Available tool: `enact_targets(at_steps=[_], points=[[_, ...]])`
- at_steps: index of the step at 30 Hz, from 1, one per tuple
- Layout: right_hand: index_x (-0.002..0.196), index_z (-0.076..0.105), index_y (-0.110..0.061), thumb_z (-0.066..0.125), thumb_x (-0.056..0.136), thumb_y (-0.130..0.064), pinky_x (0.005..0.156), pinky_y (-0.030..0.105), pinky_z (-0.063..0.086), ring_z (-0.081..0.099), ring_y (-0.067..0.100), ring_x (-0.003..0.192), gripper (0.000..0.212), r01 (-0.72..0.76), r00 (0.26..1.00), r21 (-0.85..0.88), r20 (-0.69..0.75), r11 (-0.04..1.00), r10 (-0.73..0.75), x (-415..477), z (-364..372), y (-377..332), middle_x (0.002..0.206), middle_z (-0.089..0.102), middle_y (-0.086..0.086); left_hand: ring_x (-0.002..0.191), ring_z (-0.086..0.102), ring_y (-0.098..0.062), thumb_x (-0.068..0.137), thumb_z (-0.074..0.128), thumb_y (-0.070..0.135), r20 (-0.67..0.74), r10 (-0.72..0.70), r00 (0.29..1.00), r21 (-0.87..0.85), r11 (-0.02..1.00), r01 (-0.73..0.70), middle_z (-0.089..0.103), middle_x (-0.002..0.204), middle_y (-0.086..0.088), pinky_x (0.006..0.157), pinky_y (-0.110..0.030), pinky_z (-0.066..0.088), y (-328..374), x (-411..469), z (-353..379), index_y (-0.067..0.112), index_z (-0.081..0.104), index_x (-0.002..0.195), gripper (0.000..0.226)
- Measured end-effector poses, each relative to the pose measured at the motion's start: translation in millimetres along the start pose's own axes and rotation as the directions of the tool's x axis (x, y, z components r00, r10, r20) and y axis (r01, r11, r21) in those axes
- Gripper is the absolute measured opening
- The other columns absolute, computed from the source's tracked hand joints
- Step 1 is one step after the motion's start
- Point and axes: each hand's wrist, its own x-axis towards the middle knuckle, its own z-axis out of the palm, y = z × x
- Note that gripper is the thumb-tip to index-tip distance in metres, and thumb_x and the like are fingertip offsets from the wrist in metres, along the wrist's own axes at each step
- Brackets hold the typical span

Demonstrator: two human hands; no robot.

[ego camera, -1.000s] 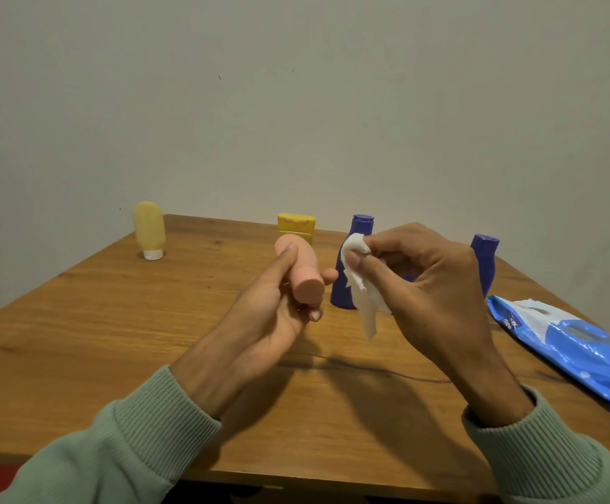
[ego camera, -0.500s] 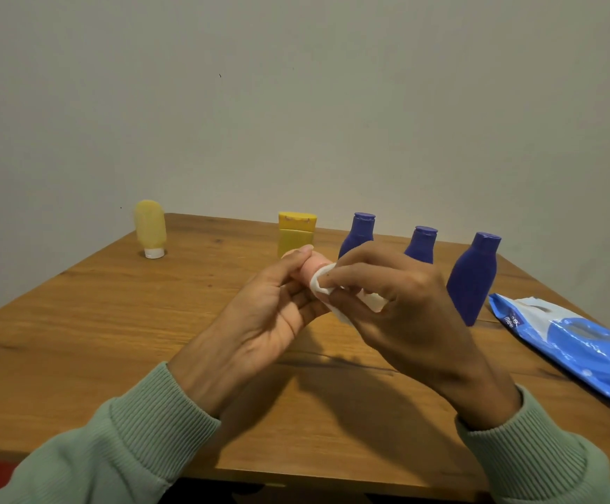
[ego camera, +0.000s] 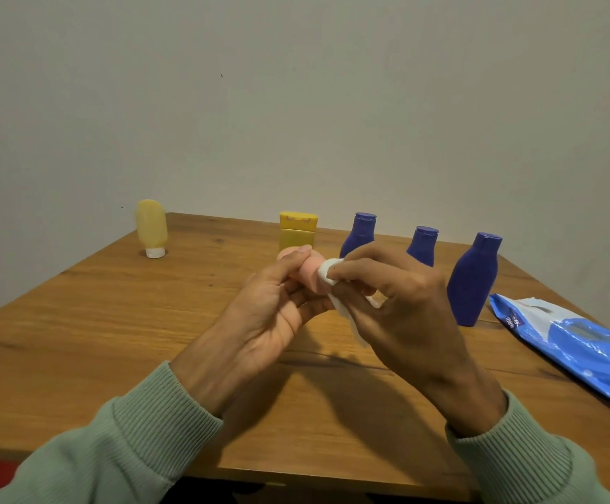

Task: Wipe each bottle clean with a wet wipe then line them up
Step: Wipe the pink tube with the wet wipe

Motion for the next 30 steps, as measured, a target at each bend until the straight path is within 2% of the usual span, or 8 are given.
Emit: enact_targets(at_steps=[2,6,10,15,20,23,26,30], points=[[0.094,0.069,-0.006,0.071,0.079,-0.017,0.068,0.007,0.046,0.058,0.009,0.083,0.018,0.031,1.000,-0.001,-0.003,1.000,-0.031,-1,3,-2,0.092,0.065,0.006,0.074,0.071,-0.025,0.087,0.062,0.016,0.006,-0.005,1.000,0.003,1.000,0.005,0.066,0.096,-0.022,0.060,-0.035,0.060,-1,-1,0,-0.002,0.048,0.129,0.048],[0.095,0.068,-0.006,0.076,0.075,-0.006,0.069,0.008,0.047,0.055,0.005,0.083,0.022,-0.050,0.997,0.005,-0.065,0.999,0.050,-1,4,2,0.092,0.065,0.006,0.069,0.071,-0.024,0.089,0.060,0.015,-0.008,0.021,1.000,-0.015,1.000,-0.021,0.067,0.088,-0.020,0.055,-0.035,0.059,2,1,2,-0.002,0.050,0.127,0.043],[0.093,0.068,-0.005,0.074,0.076,-0.007,0.074,0.012,0.048,0.055,0.007,0.082,0.019,-0.008,1.000,0.043,-0.017,0.999,0.009,-2,5,-1,0.091,0.065,0.005,0.070,0.071,-0.025,0.087,0.062,0.016,-0.003,0.003,1.000,-0.030,1.000,-0.003,0.068,0.088,-0.021,0.056,-0.034,0.059,-1,1,0,-0.002,0.048,0.129,0.048],[0.094,0.068,-0.006,0.074,0.077,-0.007,0.073,0.008,0.047,0.053,0.003,0.082,0.018,-0.066,0.995,0.018,-0.069,0.998,0.067,0,2,3,0.091,0.065,0.004,0.069,0.071,-0.026,0.079,0.065,0.016,-0.002,0.007,1.000,-0.023,1.000,-0.007,0.070,0.080,-0.020,0.055,-0.035,0.059,-2,0,2,-0.001,0.049,0.126,0.052],[0.096,0.069,-0.005,0.074,0.077,-0.004,0.073,0.005,0.045,0.052,0.002,0.084,0.019,-0.099,0.987,0.043,-0.125,0.994,0.104,3,-5,5,0.090,0.060,-0.004,0.066,0.068,-0.026,0.076,0.066,0.022,-0.002,0.034,0.999,-0.010,0.999,-0.034,0.063,0.098,-0.023,0.052,-0.033,0.057,2,3,1,0.000,0.045,0.133,0.065],[0.096,0.068,-0.004,0.072,0.078,-0.008,0.074,0.004,0.045,0.052,0.001,0.085,0.019,-0.046,0.991,0.061,-0.125,0.997,0.054,6,-10,2,0.091,0.059,-0.005,0.066,0.068,-0.025,0.086,0.062,0.021,0.003,0.037,0.999,-0.025,0.999,-0.037,0.065,0.089,-0.020,0.054,-0.033,0.058,4,4,0,-0.002,0.047,0.132,0.053],[0.098,0.068,-0.004,0.068,0.078,-0.012,0.076,0.005,0.045,0.054,0.006,0.087,0.022,0.013,0.999,0.071,-0.030,0.997,-0.011,5,-7,-4,0.093,0.066,0.005,0.068,0.070,-0.023,0.092,0.057,0.018,0.015,0.021,1.000,-0.049,0.999,-0.020,0.068,0.082,-0.019,0.057,-0.031,0.058,3,4,-1,-0.003,0.050,0.127,0.042],[0.099,0.068,-0.004,0.068,0.078,-0.015,0.074,0.007,0.045,0.058,0.008,0.085,0.024,0.051,0.999,-0.014,-0.001,0.999,-0.052,2,0,-5,0.094,0.066,0.008,0.068,0.070,-0.022,0.091,0.057,0.017,0.047,-0.012,0.999,-0.030,0.999,0.013,0.069,0.080,-0.018,0.056,-0.030,0.058,-2,0,-1,-0.003,0.052,0.125,0.040]])
